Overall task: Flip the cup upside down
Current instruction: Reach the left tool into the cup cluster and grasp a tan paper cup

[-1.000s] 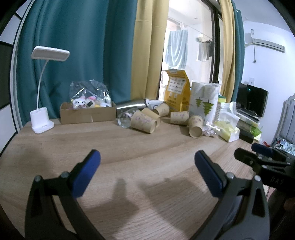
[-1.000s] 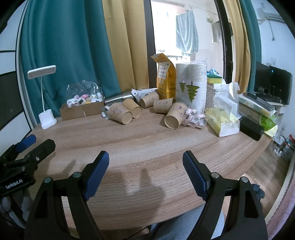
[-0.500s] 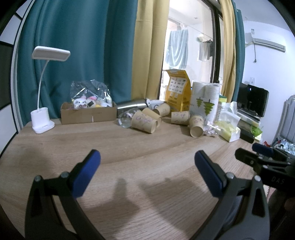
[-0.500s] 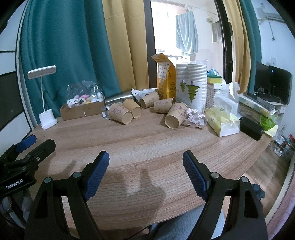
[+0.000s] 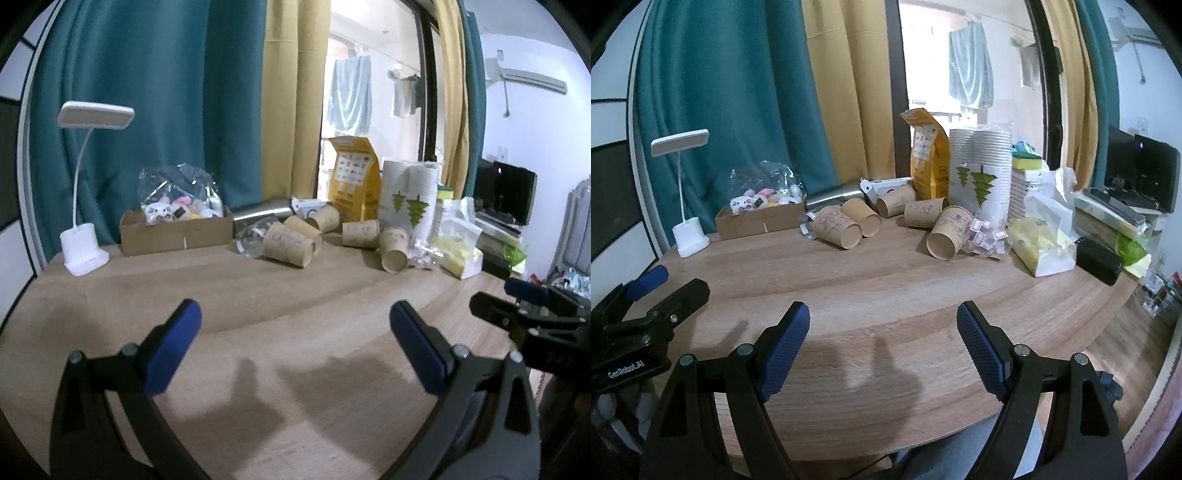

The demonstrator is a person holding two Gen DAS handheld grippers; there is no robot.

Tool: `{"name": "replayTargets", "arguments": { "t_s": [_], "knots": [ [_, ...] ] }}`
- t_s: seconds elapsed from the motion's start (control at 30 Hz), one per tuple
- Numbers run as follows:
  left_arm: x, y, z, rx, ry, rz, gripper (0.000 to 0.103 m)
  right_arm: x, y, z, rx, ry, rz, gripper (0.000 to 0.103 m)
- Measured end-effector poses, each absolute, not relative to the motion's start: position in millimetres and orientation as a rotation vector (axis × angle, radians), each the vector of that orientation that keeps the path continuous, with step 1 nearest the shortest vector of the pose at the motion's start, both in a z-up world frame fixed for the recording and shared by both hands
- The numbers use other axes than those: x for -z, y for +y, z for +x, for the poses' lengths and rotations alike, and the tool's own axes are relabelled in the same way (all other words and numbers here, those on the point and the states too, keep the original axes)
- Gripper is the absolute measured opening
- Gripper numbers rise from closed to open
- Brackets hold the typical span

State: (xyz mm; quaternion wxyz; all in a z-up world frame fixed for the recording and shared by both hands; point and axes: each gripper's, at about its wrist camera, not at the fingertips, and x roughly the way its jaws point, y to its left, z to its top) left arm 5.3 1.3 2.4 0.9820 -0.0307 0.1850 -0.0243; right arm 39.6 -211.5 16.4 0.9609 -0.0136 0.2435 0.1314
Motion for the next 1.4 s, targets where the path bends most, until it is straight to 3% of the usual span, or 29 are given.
{"name": "replayTargets", "arguments": {
  "t_s": [0.43,0.7,0.97,1.4],
  "knots": [
    [-40.7,-7.9,123.2,0.178,0.533,0.146,0.103,-41.8,-234.1,125.2,-0.317,0.529,0.007,0.084],
    [-54.7,-19.0,235.0,0.253,0.624,0.246,0.103,-55.0,-257.4,223.7,-0.289,0.618,0.045,0.084],
    [-31.2,-25.6,372.5,0.262,0.792,0.237,0.103,-52.4,-272.6,325.7,-0.197,0.736,0.166,0.084],
    [5.2,-77.8,483.9,0.313,0.828,0.386,0.103,-33.9,-296.3,372.3,-0.143,0.791,0.384,0.084]
  ]
}}
